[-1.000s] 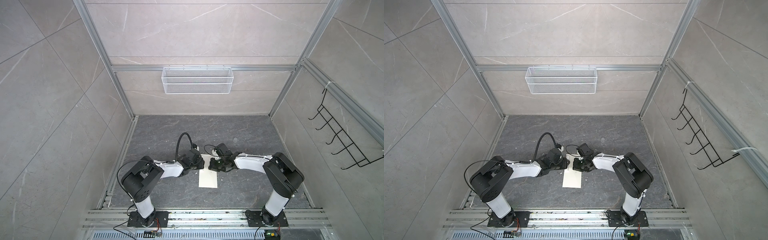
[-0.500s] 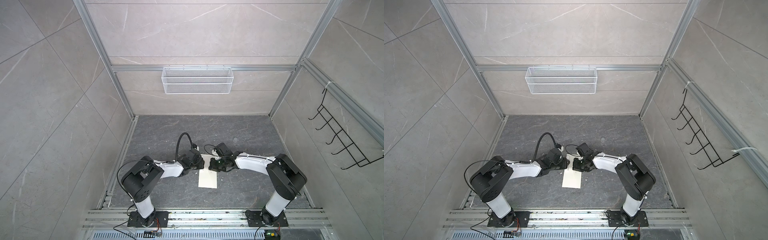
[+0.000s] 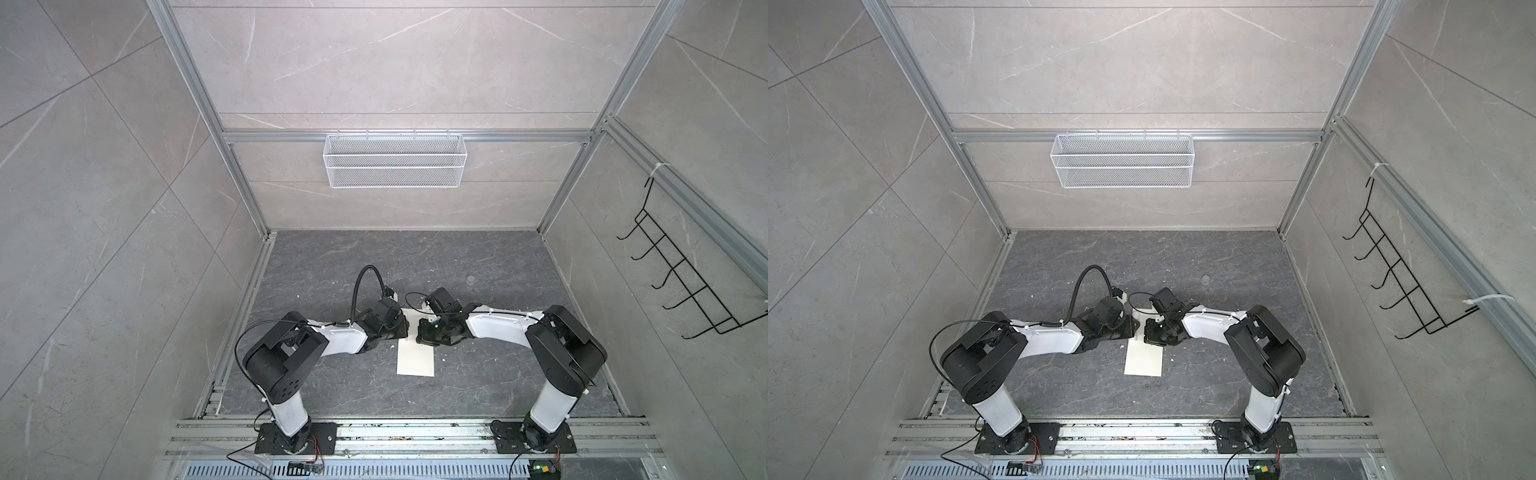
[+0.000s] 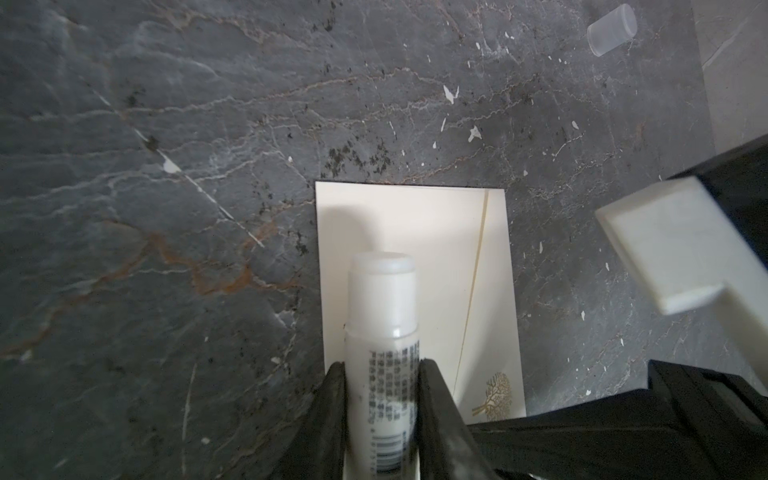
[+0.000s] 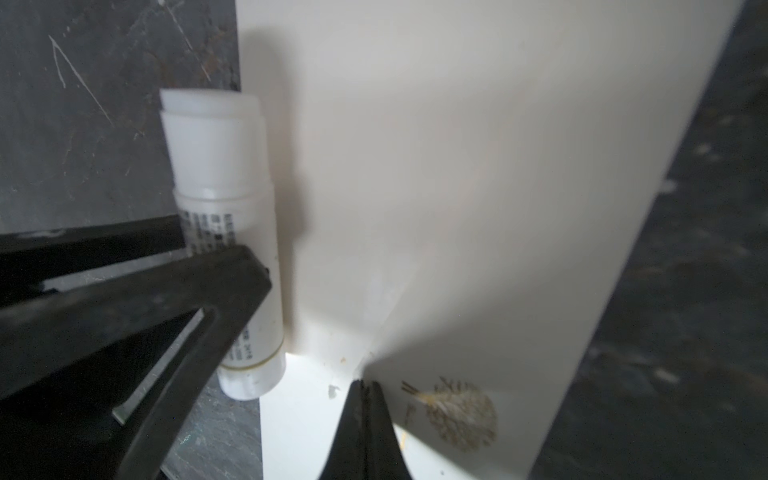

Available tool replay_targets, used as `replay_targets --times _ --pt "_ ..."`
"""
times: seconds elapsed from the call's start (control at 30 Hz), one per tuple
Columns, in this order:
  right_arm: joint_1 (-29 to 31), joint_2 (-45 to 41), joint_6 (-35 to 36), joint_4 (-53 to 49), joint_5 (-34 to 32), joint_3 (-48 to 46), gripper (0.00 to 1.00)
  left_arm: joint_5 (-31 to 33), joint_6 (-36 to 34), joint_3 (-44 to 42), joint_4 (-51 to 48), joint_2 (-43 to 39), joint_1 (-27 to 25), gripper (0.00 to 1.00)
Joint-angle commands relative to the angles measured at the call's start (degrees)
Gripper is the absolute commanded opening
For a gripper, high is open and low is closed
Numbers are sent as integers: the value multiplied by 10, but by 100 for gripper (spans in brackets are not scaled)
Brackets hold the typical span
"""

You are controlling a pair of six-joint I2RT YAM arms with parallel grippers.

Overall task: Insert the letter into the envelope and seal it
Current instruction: 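Press along the sealed flap with the right gripper while the left holds the glue stick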

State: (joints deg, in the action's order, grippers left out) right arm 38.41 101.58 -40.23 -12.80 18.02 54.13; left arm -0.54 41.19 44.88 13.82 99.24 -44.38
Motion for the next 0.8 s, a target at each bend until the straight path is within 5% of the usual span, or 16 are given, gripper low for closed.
replay_targets --times 0.0,0.77 --pt "5 -5 17 -41 -5 -9 0 7 -1 9 -9 11 -1 0" --pt "13 -44 50 -74 32 -44 0 8 3 10 -7 22 0 0"
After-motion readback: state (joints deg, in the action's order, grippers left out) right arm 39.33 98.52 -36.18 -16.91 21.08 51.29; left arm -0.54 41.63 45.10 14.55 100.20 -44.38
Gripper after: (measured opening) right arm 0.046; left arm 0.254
